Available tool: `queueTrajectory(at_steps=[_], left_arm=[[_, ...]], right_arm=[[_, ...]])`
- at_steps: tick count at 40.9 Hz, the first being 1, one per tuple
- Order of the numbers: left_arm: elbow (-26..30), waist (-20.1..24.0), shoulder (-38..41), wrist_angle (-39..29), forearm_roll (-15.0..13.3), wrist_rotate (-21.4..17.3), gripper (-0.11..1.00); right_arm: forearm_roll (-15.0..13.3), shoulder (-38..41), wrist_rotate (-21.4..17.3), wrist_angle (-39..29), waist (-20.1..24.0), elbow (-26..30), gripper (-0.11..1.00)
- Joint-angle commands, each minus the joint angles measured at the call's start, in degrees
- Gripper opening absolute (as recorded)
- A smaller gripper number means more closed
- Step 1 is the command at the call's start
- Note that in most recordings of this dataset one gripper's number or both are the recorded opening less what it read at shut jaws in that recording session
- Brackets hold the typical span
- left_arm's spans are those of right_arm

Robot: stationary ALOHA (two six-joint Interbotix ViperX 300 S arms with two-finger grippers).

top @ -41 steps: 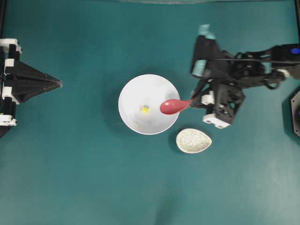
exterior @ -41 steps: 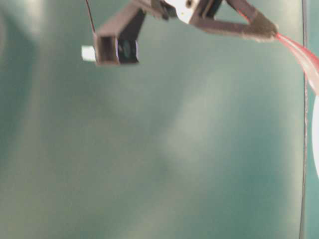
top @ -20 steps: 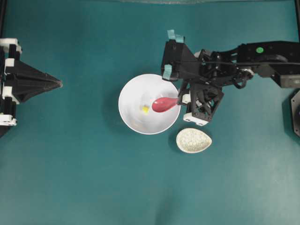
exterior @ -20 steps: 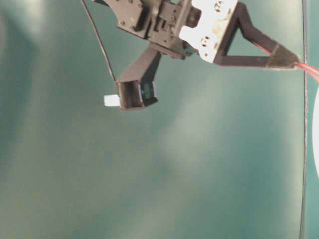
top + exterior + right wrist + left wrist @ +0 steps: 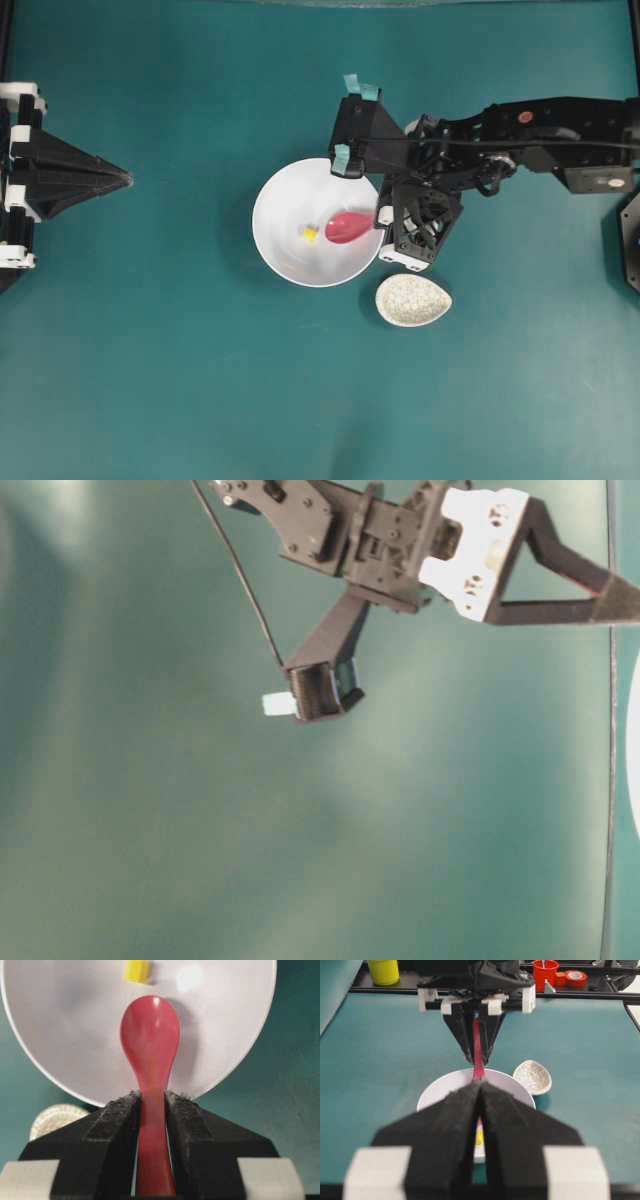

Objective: Scoop the yellow hexagonal prism block from the bowl with a spoon using the right arm.
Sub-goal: 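Lower the spoon into the bowl and scoop under the yellow block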

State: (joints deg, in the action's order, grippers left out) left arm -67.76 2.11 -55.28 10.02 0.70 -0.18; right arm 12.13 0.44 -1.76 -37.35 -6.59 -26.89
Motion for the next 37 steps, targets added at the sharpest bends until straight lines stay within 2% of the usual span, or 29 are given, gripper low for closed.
queueTrajectory(at_steps=[1,37], left_arm=[[1.23,0.09,0.44,0.26,0.18,-0.09,-0.01],[1.32,0.09,0.35,-0.18,0.18,0.0,-0.01]], right_arm=[[-0.09,-0.09,-0.18,1.05,-0.18,1.41,0.23],[-0.09,4.22,-0.09,14.06,0.0,2.37,0.23]])
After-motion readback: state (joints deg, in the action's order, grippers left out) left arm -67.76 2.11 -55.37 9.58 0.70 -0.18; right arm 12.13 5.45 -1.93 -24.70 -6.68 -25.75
